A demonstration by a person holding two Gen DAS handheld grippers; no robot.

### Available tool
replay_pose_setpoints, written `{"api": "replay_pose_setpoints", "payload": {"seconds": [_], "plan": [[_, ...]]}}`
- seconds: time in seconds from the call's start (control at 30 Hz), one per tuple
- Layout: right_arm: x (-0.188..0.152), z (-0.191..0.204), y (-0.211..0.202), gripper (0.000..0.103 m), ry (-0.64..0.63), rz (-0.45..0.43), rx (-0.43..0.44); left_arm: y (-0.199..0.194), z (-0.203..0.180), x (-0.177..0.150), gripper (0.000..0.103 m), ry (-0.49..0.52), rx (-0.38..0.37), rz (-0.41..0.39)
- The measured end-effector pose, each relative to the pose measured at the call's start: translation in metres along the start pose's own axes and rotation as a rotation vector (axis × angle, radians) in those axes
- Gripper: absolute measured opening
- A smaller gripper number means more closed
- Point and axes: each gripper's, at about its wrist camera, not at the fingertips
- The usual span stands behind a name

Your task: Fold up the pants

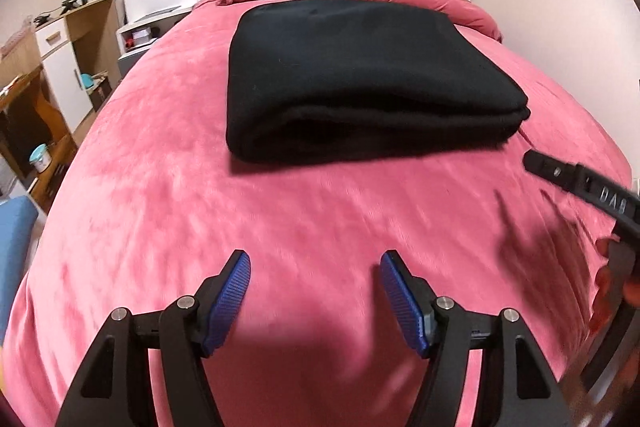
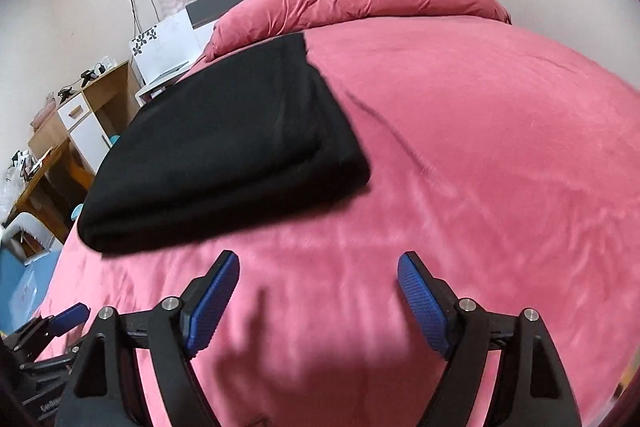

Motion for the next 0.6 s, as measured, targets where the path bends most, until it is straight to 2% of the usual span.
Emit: {"api": "replay_pose_setpoints", "payload": {"seconds": [0.03, 0.1, 0.17, 0.27, 0.4, 0.6], "plan": [[-0.007, 0.002, 0.0, 0.085, 0.014, 0.013, 0.005, 0.0, 0.0, -0.003, 0.069, -0.006, 0.008, 0.003], [-0.017, 0.003, 0.002, 0.094, 0.027, 0.045, 0.013, 0.0, 0.002, -0.011, 0.069, -0.016, 0.036, 0.009], [-0.024, 0.006, 0.003, 0.096, 0.007, 0.073, 0.006, -0.004, 0.002, -0.018, 0.069, -0.011, 0.053, -0.006], [-0.028, 0.012, -0.006, 0.103, -0.045, 0.069, -0.019, -0.011, 0.003, -0.022, 0.069, -0.023, 0.063, 0.001], [-0.039, 0.018, -0.028, 0.103, -0.052, 0.055, -0.048, -0.03, 0.013, -0.022, 0.069, -0.114, 0.033, -0.011], [-0.043, 0.027, -0.068, 0.103, -0.044, -0.035, -0.079, -0.066, 0.023, -0.027, 0.069, -0.172, 0.076, -0.075]]}}
Point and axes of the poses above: each gripper's, at about its wrist camera, not at the fingertips, and y roughly the way its jaws point, z to its left, x to its top, and after that the axes turned 5 degrees about -y, right-handed
